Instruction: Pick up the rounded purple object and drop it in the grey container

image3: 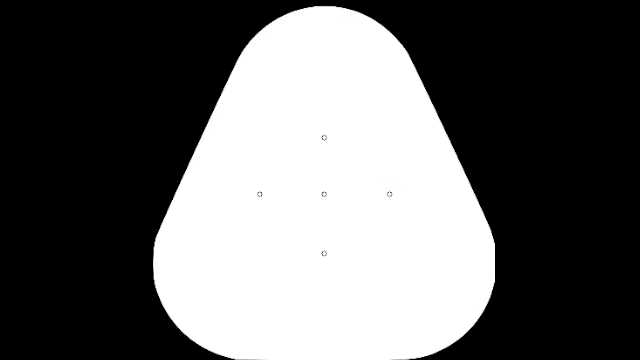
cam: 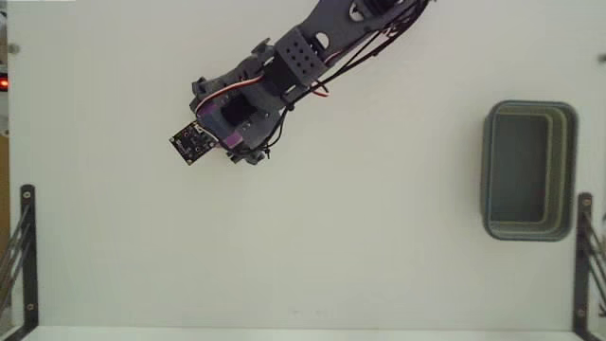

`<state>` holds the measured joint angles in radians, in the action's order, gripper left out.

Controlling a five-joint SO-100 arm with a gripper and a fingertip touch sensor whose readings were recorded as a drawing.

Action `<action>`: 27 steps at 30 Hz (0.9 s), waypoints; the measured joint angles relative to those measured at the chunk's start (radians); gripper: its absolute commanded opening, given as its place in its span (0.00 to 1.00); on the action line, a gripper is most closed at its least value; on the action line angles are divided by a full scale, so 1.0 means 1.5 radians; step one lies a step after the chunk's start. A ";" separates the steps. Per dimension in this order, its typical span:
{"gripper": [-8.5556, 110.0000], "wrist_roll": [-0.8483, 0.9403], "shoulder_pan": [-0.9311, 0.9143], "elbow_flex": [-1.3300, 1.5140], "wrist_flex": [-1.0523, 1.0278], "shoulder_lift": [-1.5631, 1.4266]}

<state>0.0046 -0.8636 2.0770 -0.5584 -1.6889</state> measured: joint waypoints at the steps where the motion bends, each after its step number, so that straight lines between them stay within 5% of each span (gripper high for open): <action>1: 0.88 0.000 0.000 0.000 0.000 0.000; 27: 0.83 0.000 0.000 0.000 0.000 0.000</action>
<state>0.0046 -0.8636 2.0770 -0.5584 -1.6889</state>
